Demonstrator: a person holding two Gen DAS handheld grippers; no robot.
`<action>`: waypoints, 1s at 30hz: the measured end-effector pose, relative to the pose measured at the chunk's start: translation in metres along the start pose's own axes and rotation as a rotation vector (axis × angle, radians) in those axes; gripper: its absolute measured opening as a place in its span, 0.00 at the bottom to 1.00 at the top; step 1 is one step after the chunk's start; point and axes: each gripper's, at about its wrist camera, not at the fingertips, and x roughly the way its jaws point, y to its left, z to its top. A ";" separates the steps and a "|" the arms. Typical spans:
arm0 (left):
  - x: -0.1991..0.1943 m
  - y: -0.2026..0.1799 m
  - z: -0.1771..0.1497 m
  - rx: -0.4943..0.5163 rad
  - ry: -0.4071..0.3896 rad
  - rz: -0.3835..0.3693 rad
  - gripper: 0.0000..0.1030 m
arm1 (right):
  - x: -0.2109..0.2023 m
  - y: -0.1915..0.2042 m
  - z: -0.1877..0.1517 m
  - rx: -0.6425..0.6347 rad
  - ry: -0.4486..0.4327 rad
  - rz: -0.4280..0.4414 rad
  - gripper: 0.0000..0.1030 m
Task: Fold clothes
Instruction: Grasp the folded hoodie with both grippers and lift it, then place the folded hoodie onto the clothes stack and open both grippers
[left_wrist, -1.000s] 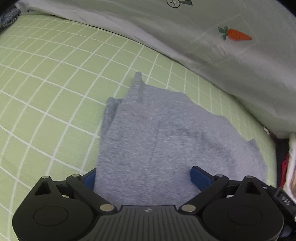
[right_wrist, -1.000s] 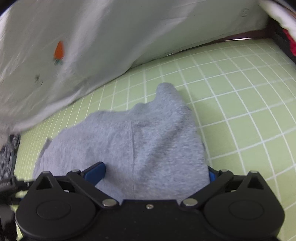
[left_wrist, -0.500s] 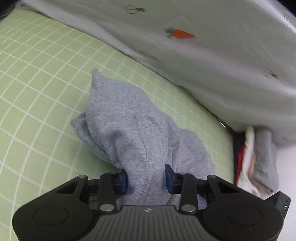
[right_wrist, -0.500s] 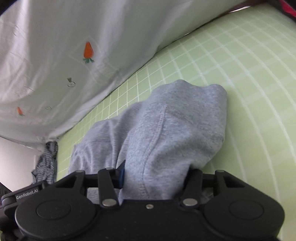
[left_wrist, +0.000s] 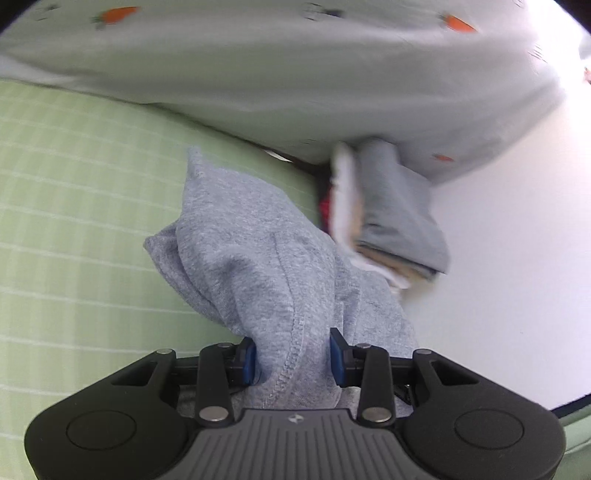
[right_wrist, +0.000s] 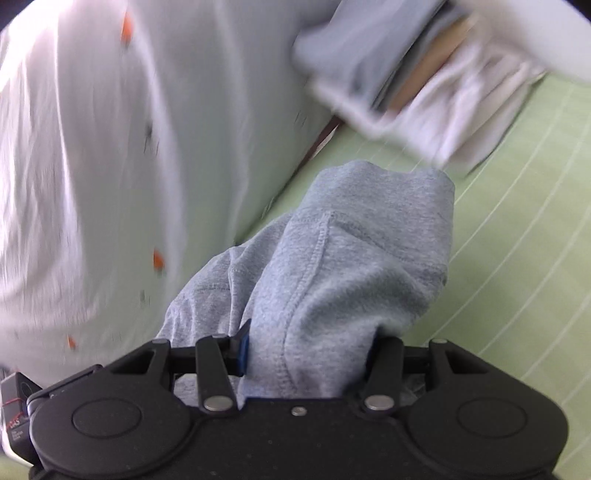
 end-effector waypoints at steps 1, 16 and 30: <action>0.009 -0.016 0.001 0.010 -0.002 -0.029 0.37 | -0.010 -0.006 0.014 -0.002 -0.026 0.004 0.47; 0.147 -0.169 0.132 0.119 -0.201 -0.208 0.52 | -0.027 -0.024 0.276 -0.284 -0.346 0.051 0.53; 0.211 -0.096 0.125 0.038 -0.116 0.163 0.80 | 0.073 -0.066 0.299 -0.437 -0.348 -0.299 0.97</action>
